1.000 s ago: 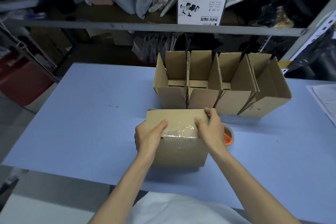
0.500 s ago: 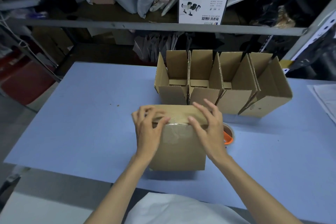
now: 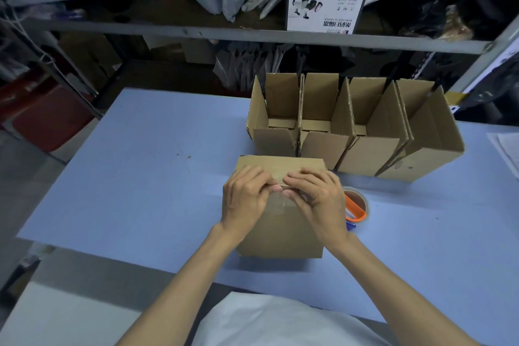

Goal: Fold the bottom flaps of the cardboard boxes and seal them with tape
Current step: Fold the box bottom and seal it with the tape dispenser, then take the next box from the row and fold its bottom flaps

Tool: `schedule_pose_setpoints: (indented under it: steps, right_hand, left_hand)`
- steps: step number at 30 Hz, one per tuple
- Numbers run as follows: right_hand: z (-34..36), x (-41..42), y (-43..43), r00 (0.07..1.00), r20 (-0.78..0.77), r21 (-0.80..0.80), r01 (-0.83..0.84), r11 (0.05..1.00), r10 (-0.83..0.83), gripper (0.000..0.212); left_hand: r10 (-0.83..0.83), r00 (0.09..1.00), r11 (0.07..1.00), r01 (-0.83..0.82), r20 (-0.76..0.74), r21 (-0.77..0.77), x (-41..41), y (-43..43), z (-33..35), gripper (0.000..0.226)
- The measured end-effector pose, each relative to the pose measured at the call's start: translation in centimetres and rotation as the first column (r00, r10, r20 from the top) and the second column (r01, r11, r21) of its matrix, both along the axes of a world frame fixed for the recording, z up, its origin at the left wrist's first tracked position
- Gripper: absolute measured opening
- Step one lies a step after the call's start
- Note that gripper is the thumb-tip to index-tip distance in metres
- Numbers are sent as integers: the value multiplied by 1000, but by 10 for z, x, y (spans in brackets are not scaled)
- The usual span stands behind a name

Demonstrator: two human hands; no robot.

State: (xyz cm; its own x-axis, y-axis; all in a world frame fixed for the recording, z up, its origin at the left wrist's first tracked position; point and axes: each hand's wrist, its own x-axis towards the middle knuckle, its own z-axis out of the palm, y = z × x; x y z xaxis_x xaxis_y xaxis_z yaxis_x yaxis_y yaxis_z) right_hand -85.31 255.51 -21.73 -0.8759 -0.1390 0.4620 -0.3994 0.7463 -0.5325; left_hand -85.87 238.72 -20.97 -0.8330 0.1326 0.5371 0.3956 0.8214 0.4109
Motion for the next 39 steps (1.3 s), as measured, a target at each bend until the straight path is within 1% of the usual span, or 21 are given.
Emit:
schedule_pose_setpoints:
  steps: [2, 5, 7, 9, 13, 17, 19, 21, 22, 23, 24, 25, 26, 27, 28, 29, 30, 31, 33, 36, 39]
  right_hand:
    - [-7, 1, 4, 1000, -7, 58, -24, 998, 25, 34]
    - [-12, 1, 11, 998, -1, 111, -57, 992, 57, 56]
    - [-12, 1, 13, 998, 1, 176, -56, 983, 56, 74]
    - [-11, 2, 13, 999, -2, 233, -44, 971, 45, 85]
    - [-10, 0, 13, 1000, -15, 387, 29, 922, -26, 89]
    - [-9, -2, 14, 999, 12, 404, 33, 914, -41, 86]
    - [-6, -3, 12, 998, 40, 341, 33, 939, -49, 81]
    - [-1, -4, 14, 994, 84, 195, 46, 980, -63, 77]
    - [1, -4, 17, 991, 109, 118, 66, 991, -79, 76]
    - [4, -4, 22, 987, 129, 48, 92, 995, -98, 75]
    - [6, -4, 29, 984, 140, -15, 118, 993, -115, 74]
    - [9, -4, 35, 982, 147, -81, 134, 988, -121, 73]
    - [12, -4, 42, 981, 156, -149, 135, 980, -112, 72]
    - [17, -4, 48, 983, 163, -212, 123, 969, -89, 72]
    - [21, -4, 53, 983, 172, -264, 109, 958, -64, 72]
    - [25, -5, 58, 981, 191, -312, 101, 945, -42, 72]
    - [30, -5, 62, 975, 220, -360, 109, 927, -30, 72]
    - [34, -6, 66, 966, 255, -407, 132, 904, -26, 73]
    - [43, -6, 75, 950, 309, -447, 196, 873, -55, 72]
    - [57, 3, 86, 942, 315, -446, 258, 857, -119, 67]
    - [76, 23, 82, 933, 348, -533, 280, 799, -95, 70]
  left_hand:
    - [-41, 996, 999, 42, 77, -4, 0, -10, -5, 22]
    - [-97, 972, 994, 107, 215, -35, 8, -23, -13, 47]
    - [-101, 966, 993, 114, 239, -43, 13, -24, -16, 57]
    - [-107, 965, 991, 122, 239, -49, 11, -22, -16, 63]
    - [-102, 959, 985, 135, 263, -110, 8, -22, -15, 84]
    - [-88, 959, 992, 110, 269, -66, 10, -15, -12, 76]
    - [-115, 957, 993, 116, 267, 12, 7, -13, -6, 65]
    - [-180, 953, 975, 141, 243, 171, 0, -15, 3, 55]
    - [-166, 963, 959, 107, 213, 263, -3, -18, 8, 53]
    - [-98, 976, 934, 23, 195, 357, -6, -21, 13, 51]
    - [-4, 975, 887, -100, 224, 450, -11, -25, 15, 47]
    - [50, 948, 823, -218, 314, 524, -15, -29, 17, 43]
    - [26, 895, 771, -301, 445, 561, -21, -34, 17, 38]
    - [-63, 812, 760, -339, 581, 555, -26, -39, 16, 31]
    - [-174, 706, 783, -324, 686, 532, -31, -43, 14, 24]
    - [-267, 612, 815, -268, 744, 513, -33, -44, 12, 17]
    - [-317, 566, 842, -200, 761, 500, -34, -43, 12, 12]
    - [-326, 573, 860, -150, 752, 488, -34, -40, 13, 10]
    - [-289, 654, 876, -114, 699, 469, -35, -32, 22, 9]
    - [-309, 721, 861, -64, 620, 505, -37, -7, 50, 10]
    - [-288, 787, 894, 17, 545, 448, -37, 30, 75, 14]
